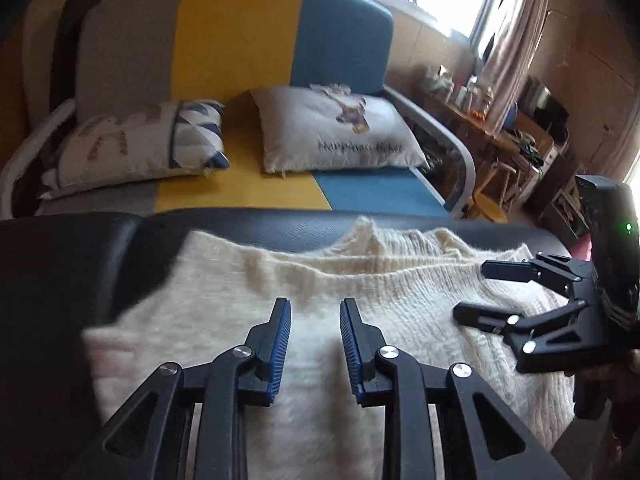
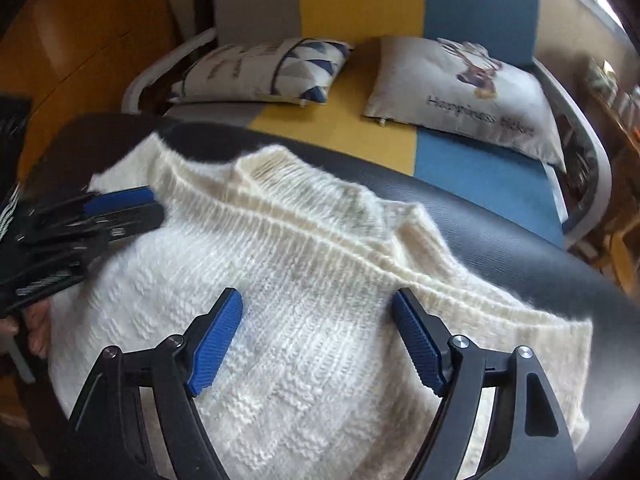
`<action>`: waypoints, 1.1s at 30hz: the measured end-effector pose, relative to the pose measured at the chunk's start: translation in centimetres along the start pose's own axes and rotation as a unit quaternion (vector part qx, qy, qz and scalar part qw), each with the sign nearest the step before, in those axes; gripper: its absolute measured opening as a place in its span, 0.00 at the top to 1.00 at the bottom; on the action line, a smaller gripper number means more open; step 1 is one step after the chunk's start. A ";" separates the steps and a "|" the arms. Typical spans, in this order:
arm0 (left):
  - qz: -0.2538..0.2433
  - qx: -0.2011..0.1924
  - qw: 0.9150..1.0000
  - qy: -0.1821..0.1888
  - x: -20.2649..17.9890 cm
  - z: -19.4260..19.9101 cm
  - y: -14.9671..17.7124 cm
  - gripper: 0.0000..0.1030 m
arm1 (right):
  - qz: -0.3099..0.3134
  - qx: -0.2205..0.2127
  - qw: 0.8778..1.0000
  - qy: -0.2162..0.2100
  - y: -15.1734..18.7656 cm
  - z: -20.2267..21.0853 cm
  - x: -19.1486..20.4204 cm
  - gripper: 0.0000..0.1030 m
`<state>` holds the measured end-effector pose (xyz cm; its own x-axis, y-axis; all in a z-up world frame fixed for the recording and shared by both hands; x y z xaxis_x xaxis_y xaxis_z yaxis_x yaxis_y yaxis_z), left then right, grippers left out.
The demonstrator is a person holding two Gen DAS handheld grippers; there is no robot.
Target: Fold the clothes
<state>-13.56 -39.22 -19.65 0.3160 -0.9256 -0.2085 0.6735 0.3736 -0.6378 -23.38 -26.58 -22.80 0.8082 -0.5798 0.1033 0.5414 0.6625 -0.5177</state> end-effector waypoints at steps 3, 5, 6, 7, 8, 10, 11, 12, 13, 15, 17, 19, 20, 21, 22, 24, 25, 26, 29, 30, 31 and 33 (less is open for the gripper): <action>0.029 -0.021 0.999 0.006 2.5 3.8 1.5 0.76 | 0.017 -0.026 0.999 -0.037 -0.5 2.3 2.6 0.22; 0.047 -0.023 0.999 0.003 5.0 6.4 3.8 0.76 | 0.037 -0.014 0.998 -0.047 0.2 1.6 4.5 0.22; 0.056 -0.024 0.998 0.002 6.2 7.6 5.0 0.76 | 0.047 -0.007 0.998 -0.052 0.6 1.1 5.4 0.22; 0.064 -0.025 0.998 0.001 7.5 8.9 6.1 0.76 | 0.057 0.000 0.997 -0.056 1.0 0.7 6.4 0.22; 0.072 -0.026 0.997 0.001 8.6 10.0 7.3 0.76 | 0.067 0.007 0.996 -0.060 1.4 0.2 7.3 0.22; 0.072 -0.021 0.997 0.004 9.9 11.5 9.8 0.76 | 0.087 0.009 0.994 -0.058 2.2 -0.6 8.6 0.21; 0.070 -0.017 0.997 0.007 10.4 12.2 11.1 0.76 | 0.087 0.005 0.995 -0.056 2.3 -0.6 8.7 0.20; 0.071 -0.013 0.997 0.017 10.6 12.6 12.0 0.76 | 0.086 0.002 0.995 -0.055 2.3 -0.5 8.7 0.20; 0.071 -0.008 0.997 0.027 10.8 13.0 13.0 0.76 | 0.076 0.003 0.996 -0.057 2.2 -0.3 8.6 0.20; 0.069 -0.003 0.997 0.045 10.6 13.3 14.1 0.76 | 0.064 0.007 0.996 -0.058 2.0 0.2 8.7 0.20; 0.063 -0.003 0.996 0.060 10.2 13.1 14.5 0.75 | 0.073 0.015 0.996 -0.049 2.1 0.3 9.1 0.20; 0.058 -0.003 0.995 0.082 9.3 12.9 14.5 0.76 | 0.088 0.028 0.995 -0.032 2.4 -0.1 9.4 0.20; 0.055 -0.003 0.994 0.094 8.8 12.8 14.4 0.76 | 0.089 0.030 0.995 -0.028 2.5 -0.3 9.5 0.20; 0.049 -0.004 0.994 0.100 8.4 12.8 14.3 0.75 | 0.090 0.032 0.995 -0.024 2.6 -0.5 9.6 0.19; 0.041 -0.002 0.994 0.101 8.2 12.6 14.3 0.75 | 0.087 0.033 0.995 -0.023 2.6 -0.5 9.6 0.18; 0.033 0.005 0.994 0.102 7.7 12.2 14.4 0.75 | 0.082 0.033 0.996 -0.021 2.6 -0.6 9.5 0.17; 0.032 0.011 0.994 0.108 7.7 11.9 14.6 0.75 | 0.080 0.033 0.996 -0.020 2.6 -0.7 9.5 0.17; 0.032 0.016 0.993 0.109 7.6 11.6 14.8 0.75 | 0.080 0.034 0.996 -0.018 2.6 -0.7 9.5 0.17; 0.034 0.027 0.993 0.112 8.0 10.8 15.0 0.75 | 0.077 0.037 0.996 -0.018 2.5 -0.4 9.6 0.17; 0.034 0.025 0.992 0.119 7.9 10.8 14.8 0.75 | 0.076 0.039 0.996 -0.018 2.3 -0.3 9.6 0.17; 0.033 0.023 0.991 0.127 7.8 10.8 14.6 0.75 | 0.074 0.041 0.996 -0.019 2.2 -0.1 9.7 0.17; 0.017 0.019 0.989 0.144 7.0 11.0 14.2 0.75 | 0.071 0.037 0.996 -0.031 1.7 0.5 10.1 0.17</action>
<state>5.56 -39.73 -22.07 0.1380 -0.8894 -0.4357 0.6929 0.4010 -0.5992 -14.16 -31.11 -22.25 0.8894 -0.4487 0.0871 0.4343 0.7704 -0.4668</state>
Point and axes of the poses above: each gripper's, at about its wrist camera, not at the fingertips, and z roughly against the way its jaws point, x to its left, y to its underside, the point moved 7 cm from there along -z, roughly the way its jaws point, and after that the axes turned 2 degrees about -y, right-handed, at the moved point
